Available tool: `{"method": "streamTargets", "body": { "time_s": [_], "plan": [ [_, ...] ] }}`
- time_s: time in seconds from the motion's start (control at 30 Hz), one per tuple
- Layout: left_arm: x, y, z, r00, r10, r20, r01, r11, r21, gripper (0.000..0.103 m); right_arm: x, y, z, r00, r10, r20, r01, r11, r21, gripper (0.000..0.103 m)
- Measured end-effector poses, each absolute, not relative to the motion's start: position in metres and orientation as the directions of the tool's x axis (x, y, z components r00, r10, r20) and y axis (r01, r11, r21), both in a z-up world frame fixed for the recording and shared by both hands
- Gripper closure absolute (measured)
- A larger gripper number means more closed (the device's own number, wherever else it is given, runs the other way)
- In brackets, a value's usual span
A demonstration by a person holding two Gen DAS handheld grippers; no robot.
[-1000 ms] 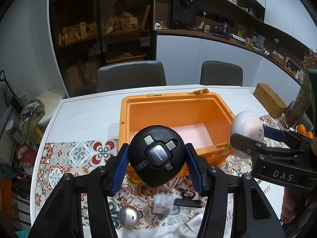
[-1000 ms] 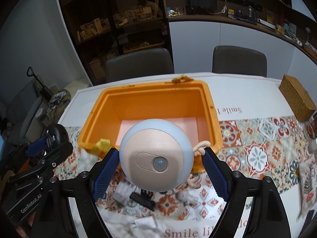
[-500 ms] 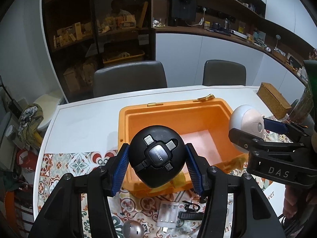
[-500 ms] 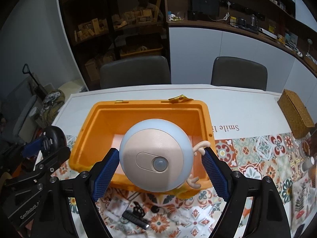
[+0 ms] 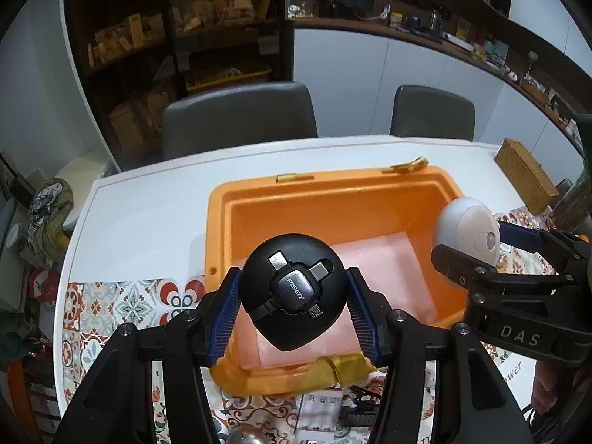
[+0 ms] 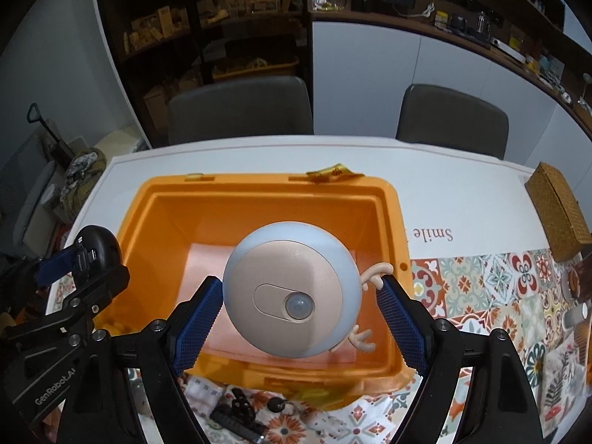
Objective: Organize rigid objects
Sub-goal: 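Carry the black speaker with the left tool while the right tool carries the peach speaker over the crate, then open the left tool dropping the black speaker while the right tool releases the peach speaker into the crate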
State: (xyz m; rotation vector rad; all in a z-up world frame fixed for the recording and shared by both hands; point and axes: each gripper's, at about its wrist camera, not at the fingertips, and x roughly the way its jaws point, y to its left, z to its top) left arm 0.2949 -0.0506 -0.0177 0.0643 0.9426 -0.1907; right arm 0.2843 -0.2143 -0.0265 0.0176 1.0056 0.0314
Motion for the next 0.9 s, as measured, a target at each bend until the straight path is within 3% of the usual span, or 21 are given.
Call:
{"method": "streamTargets", "body": {
  "time_s": [0.67, 0.9],
  "plan": [
    [0.312, -0.061, -0.062, 0.477, -0.098, -0.874, 0.197, 0.98, -0.002, 0.046, 0.296, -0.214, -0.062, 0.459, 0.015, -0.888, -0.032, 0.999, 0.0, 0.018],
    [0.308, -0.057, -0.052, 0.51, -0.022, -0.86, 0.163, 0.984, 0.071, 0.026, 0.298, -0.214, -0.065, 0.45, 0.022, -0.893, -0.028, 1.0, 0.01, 0.018]
  ]
}}
